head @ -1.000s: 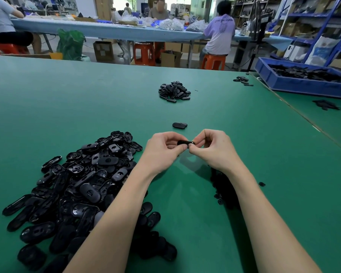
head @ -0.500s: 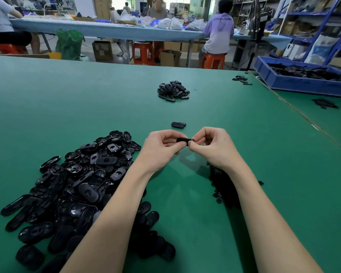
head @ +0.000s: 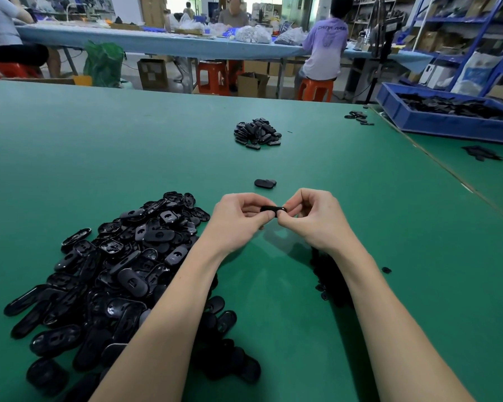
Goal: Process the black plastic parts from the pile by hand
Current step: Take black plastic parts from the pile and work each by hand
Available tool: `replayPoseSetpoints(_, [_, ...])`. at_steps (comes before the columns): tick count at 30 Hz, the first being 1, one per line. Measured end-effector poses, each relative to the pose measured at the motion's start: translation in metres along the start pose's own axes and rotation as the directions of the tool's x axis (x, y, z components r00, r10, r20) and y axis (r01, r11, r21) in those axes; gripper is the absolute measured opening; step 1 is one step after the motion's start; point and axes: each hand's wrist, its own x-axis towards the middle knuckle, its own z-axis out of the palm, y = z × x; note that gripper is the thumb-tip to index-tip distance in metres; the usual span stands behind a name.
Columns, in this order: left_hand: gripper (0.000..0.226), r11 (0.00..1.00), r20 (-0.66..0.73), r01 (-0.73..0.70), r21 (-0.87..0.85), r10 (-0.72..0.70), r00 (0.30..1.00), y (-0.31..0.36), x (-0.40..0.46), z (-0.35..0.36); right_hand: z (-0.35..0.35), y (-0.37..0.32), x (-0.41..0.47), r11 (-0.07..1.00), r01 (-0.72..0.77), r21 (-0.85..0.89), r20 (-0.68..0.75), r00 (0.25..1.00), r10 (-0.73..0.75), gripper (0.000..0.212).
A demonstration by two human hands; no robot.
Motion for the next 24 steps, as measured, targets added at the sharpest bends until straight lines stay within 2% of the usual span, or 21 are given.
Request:
replayPoseSetpoints(3, [0.014, 0.999, 0.011, 0.014, -0.041, -0.014, 1.000, 0.002, -0.002, -0.001, -0.003, -0.001, 0.000, 0.997, -0.043, 0.067, 0.040, 0.998, 0.040, 0.016])
replayPoseSetpoints(7, [0.008, 0.963, 0.052, 0.098, -0.252, -0.087, 0.995, 0.007, -0.003, -0.001, -0.013, -0.002, 0.001, 0.941, -0.206, 0.270, 0.139, 0.975, 0.173, 0.014])
replayPoseSetpoints(11, [0.024, 0.889, 0.122, 0.173, -0.425, -0.133, 0.984, 0.011, -0.002, -0.003, -0.018, -0.004, 0.002, 0.876, -0.302, 0.376, 0.253, 0.943, 0.216, 0.015])
replayPoseSetpoints(18, [0.019, 0.869, 0.149, 0.212, -0.446, -0.162, 0.976, 0.013, -0.002, -0.002, -0.018, -0.004, 0.003, 0.821, -0.393, 0.414, 0.300, 0.910, 0.285, 0.017])
replayPoseSetpoints(24, [0.019, 0.859, 0.155, 0.228, -0.458, -0.175, 0.972, 0.013, -0.003, -0.002, -0.017, -0.004, 0.005, 0.786, -0.455, 0.418, 0.342, 0.881, 0.328, 0.007])
